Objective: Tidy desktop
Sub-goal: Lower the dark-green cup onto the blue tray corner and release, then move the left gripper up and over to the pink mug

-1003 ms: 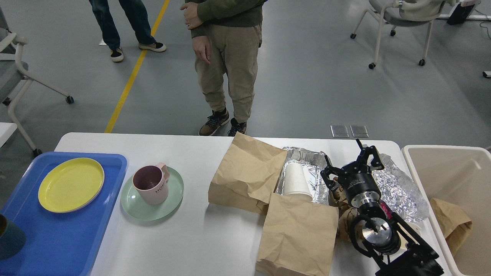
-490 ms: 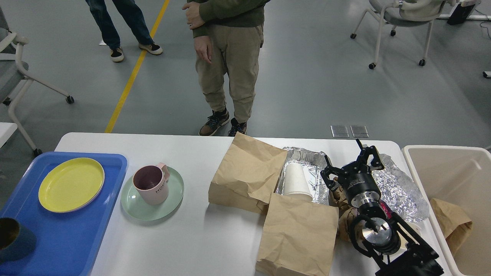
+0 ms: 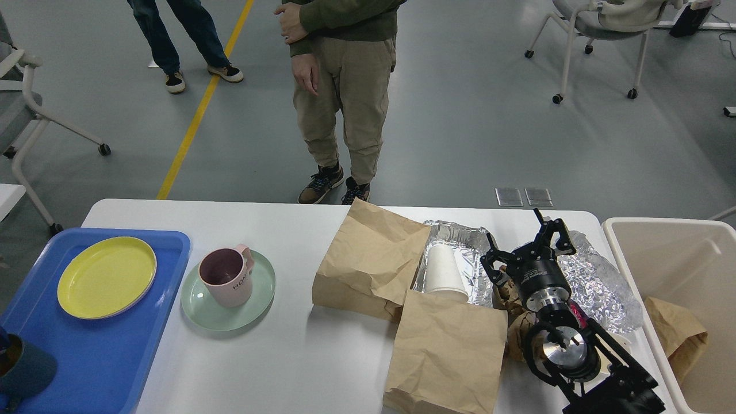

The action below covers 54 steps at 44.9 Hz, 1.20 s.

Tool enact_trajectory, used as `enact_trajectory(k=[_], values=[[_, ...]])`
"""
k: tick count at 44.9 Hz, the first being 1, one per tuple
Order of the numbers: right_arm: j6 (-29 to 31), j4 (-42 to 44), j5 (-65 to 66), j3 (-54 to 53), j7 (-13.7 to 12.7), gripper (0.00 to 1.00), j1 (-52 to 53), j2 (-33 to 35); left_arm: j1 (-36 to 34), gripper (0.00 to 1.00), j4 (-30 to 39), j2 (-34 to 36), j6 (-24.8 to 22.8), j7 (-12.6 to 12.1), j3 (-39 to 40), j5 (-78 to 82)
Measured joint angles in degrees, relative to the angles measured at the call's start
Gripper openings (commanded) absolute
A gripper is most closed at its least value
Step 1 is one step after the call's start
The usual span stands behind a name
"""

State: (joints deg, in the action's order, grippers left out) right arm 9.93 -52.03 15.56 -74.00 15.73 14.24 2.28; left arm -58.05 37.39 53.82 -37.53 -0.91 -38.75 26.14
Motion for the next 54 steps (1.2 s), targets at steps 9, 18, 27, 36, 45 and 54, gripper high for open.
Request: enact_trajectory(k=[9,18,27,36,45,54], values=[[0.0,0.0,0.0,0.0,0.0,1.0,0.0,0.0,-0.6,0.87,0.0,0.3,-0.4,-0.6,-0.2,-0.3],[0.0,0.0,0.0,0.0,0.0,1.0,0.0,0.0,-5.5,0.87,1.2,0.6,-2.8,-0.6,-3.8,-0.3],[0.0,0.0,0.0,0.0,0.0,1.0,0.0,0.0,-28.7,0.87,12.2,-2.5,-7.2,-0.1,-25.9,-2.7],[0.0,0.0,0.0,0.0,0.0,1.0,0.0,0.0,-52.9,0.87,28.2,-12.9,-6.9,-0.3,-48.9,-17.8],[0.0,0.0,0.0,0.0,0.0,1.0,0.0,0.0,-69.5,0.87,42.1,-26.5,-6.8,-0.4,-56.0,-27.0],[0.0,0.0,0.0,0.0,0.0,1.0,0.0,0.0,-82.6,0.86,53.3,-36.3,-6.8,-0.4,-53.5,-32.2]])
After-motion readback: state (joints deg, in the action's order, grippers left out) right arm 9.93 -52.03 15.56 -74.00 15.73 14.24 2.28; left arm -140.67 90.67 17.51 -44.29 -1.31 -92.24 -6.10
